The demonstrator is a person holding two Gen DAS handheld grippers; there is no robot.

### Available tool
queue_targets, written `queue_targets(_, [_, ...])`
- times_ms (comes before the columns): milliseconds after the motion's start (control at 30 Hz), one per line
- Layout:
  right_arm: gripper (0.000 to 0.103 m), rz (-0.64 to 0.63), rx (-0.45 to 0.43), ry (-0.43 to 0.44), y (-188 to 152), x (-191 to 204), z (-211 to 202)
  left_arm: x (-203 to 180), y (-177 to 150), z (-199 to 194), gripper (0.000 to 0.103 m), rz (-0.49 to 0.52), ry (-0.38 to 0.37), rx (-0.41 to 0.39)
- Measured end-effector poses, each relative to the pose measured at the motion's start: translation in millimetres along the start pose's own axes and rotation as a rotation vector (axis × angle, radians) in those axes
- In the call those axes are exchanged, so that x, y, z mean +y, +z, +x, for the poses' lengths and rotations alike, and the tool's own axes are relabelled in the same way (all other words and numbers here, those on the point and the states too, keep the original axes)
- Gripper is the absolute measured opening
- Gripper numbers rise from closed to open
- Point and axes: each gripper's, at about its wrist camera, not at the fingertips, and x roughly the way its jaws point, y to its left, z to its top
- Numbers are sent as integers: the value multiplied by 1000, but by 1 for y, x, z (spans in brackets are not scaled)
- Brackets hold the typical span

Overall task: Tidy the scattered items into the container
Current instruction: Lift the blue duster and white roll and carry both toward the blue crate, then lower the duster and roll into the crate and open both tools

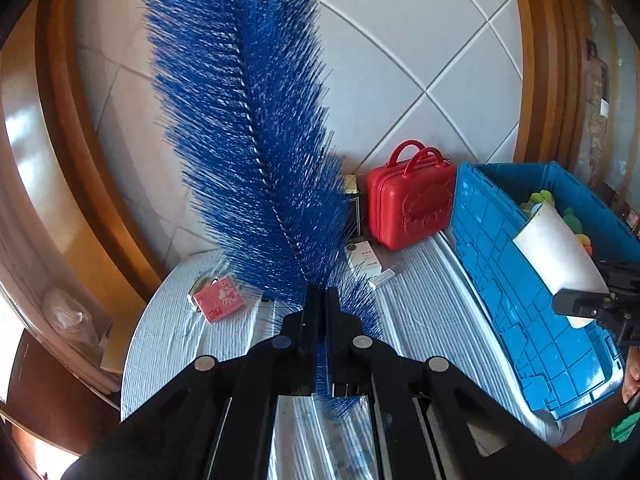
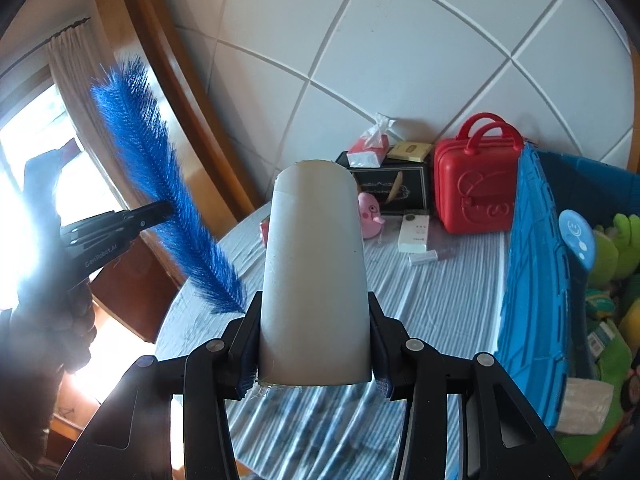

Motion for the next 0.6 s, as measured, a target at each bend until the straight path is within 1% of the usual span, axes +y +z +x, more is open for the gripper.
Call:
queue_targets(267, [45,16,-56,-13,8,-21,-42,-44,46,-18,2,51,-57,-57])
queue_targets(500, [45,39,-105,-37,14,-38,-83,-87,85,-35,2,108,-132,-115])
queue_targets(600, [45,62,-118,-50,16,-47,-97,-110,96,-39,2,130,-164,-127])
